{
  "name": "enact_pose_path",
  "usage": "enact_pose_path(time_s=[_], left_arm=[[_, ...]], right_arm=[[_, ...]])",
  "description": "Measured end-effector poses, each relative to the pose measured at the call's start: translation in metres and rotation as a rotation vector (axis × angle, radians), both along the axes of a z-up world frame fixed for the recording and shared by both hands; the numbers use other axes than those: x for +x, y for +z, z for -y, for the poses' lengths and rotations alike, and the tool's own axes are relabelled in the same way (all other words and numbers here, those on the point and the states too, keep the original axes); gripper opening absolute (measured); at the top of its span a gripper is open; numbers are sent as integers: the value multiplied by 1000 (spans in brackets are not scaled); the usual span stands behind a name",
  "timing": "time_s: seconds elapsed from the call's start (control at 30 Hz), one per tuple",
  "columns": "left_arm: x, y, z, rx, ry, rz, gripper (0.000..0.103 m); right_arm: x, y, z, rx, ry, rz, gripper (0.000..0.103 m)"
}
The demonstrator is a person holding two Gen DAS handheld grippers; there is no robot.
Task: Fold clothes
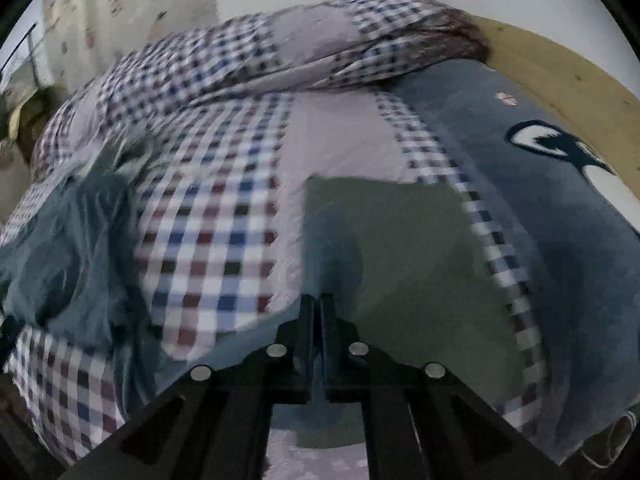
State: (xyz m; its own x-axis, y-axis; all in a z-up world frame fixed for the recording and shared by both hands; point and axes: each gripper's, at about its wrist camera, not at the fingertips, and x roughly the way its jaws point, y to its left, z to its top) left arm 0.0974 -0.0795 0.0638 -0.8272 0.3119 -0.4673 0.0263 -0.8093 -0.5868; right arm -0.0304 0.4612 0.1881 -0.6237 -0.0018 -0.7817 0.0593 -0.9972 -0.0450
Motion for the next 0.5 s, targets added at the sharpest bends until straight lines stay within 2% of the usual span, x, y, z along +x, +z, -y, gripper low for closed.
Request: enact_pose_path(time_s=[0.13,0.33,0.43,0.5], left_arm=[[-2,0,-1,4,12,-2,86],[-1,5,-4,2,24,-33,86],[-2,8,-8,-4,15,-47,86],[-4,6,-11,-13,0,-39,86]], right_arm=[[-5,16,-4,63,-69,-71,0],[-2,73,-31,200,-318,-349,0],[-1,93,-40,254,-417,-443,0],[-11,89,-46,285,-455,-435,1]])
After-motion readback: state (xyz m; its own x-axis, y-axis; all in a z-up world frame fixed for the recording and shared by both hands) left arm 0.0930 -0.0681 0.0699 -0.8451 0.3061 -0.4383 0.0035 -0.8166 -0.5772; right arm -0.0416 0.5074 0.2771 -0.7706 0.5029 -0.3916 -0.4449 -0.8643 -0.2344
